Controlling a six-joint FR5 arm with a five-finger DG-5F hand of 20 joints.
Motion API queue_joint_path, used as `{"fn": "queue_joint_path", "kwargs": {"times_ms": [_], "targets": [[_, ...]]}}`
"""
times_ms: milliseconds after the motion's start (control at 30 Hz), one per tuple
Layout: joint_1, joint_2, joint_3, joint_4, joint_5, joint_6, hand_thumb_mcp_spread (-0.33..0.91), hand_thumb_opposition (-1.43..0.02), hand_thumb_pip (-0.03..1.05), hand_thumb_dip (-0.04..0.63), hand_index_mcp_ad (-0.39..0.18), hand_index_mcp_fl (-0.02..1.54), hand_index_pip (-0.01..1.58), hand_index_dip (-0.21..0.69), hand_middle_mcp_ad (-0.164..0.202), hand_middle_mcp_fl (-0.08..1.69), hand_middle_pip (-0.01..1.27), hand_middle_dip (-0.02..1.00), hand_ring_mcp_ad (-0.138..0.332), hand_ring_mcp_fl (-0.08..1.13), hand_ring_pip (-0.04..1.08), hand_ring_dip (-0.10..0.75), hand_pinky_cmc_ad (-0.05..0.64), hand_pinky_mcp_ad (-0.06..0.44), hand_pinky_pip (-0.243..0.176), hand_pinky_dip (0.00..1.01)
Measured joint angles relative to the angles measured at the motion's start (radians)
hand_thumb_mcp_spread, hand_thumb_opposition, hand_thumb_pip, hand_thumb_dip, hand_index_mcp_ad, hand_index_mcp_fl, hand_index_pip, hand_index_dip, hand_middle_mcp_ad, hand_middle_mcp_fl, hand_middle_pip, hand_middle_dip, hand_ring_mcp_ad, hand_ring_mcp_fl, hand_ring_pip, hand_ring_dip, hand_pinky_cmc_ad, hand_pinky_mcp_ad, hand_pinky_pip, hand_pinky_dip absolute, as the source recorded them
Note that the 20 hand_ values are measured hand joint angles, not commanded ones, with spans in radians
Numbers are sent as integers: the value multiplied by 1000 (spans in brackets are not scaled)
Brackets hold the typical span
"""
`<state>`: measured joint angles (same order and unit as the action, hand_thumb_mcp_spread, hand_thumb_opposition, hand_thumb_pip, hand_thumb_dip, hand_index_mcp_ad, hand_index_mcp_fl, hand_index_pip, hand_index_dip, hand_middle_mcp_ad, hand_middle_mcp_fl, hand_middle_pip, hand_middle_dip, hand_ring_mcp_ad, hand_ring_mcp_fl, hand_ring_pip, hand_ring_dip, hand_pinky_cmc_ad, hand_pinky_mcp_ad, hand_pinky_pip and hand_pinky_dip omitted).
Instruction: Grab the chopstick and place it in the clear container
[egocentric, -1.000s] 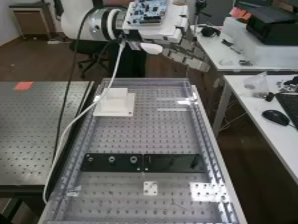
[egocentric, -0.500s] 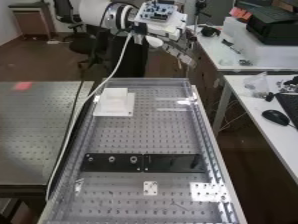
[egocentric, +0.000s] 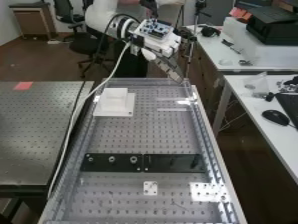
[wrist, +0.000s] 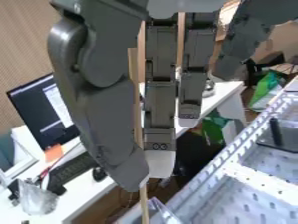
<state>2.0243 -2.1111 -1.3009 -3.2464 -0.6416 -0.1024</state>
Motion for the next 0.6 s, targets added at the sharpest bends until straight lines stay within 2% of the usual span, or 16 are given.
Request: {"fn": "queue_joint_path", "kwargs": {"times_ms": [167, 400, 600], "targets": [[4, -35, 43, -74, -14, -1, 686, -1124, 445, 265, -126, 1525, 5, 429, 38, 1426, 291, 494, 86, 719, 115, 372, 429, 246, 37, 180], [2, -99, 150, -197, -72, -50, 682, -1124, 445, 265, -134, 1525, 9, 429, 38, 1424, 295, 494, 66, 719, 113, 370, 429, 248, 37, 180], [-6, -133, 199, -269, -103, -75, 682, -1124, 445, 269, -134, 1525, 5, 429, 38, 1428, 297, 494, 65, 721, 113, 370, 429, 250, 37, 180]]}}
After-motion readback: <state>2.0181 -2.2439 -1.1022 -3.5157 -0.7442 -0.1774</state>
